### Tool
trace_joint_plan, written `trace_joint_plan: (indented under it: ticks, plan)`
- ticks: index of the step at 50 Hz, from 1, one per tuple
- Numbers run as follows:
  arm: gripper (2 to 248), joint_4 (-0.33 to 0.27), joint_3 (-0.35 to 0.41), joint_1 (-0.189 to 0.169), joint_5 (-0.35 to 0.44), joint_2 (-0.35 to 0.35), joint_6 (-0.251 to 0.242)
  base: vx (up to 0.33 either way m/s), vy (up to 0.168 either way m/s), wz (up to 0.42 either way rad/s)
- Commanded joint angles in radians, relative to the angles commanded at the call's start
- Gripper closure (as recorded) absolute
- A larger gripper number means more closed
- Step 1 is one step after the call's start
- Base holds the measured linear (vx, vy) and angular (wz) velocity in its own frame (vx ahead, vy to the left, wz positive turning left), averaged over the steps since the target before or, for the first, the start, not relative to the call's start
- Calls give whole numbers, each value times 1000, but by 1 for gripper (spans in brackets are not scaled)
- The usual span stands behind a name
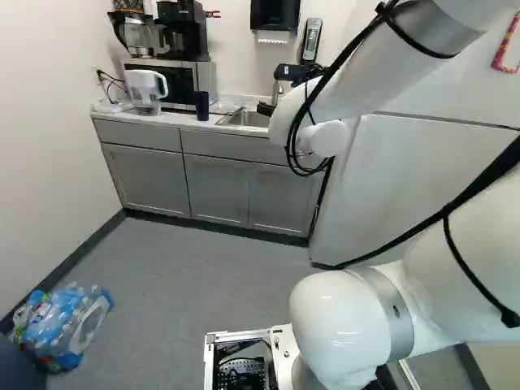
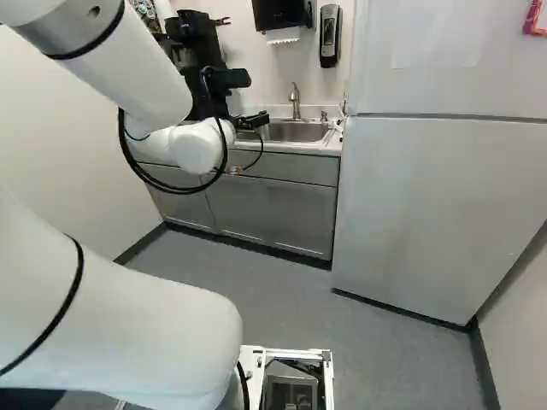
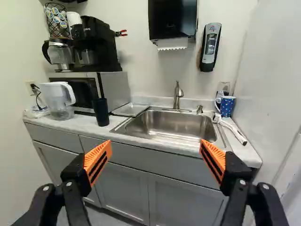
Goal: Rinse the cup and place it in the tray
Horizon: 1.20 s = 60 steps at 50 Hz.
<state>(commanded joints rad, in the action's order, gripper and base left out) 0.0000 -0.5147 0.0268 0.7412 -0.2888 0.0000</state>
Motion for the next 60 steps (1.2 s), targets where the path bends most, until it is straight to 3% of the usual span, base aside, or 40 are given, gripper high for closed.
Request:
trace_joint_plan:
  ticks: [60]
  plan:
    - [3,0,-133,-1,-167,7,0,0,0,0]
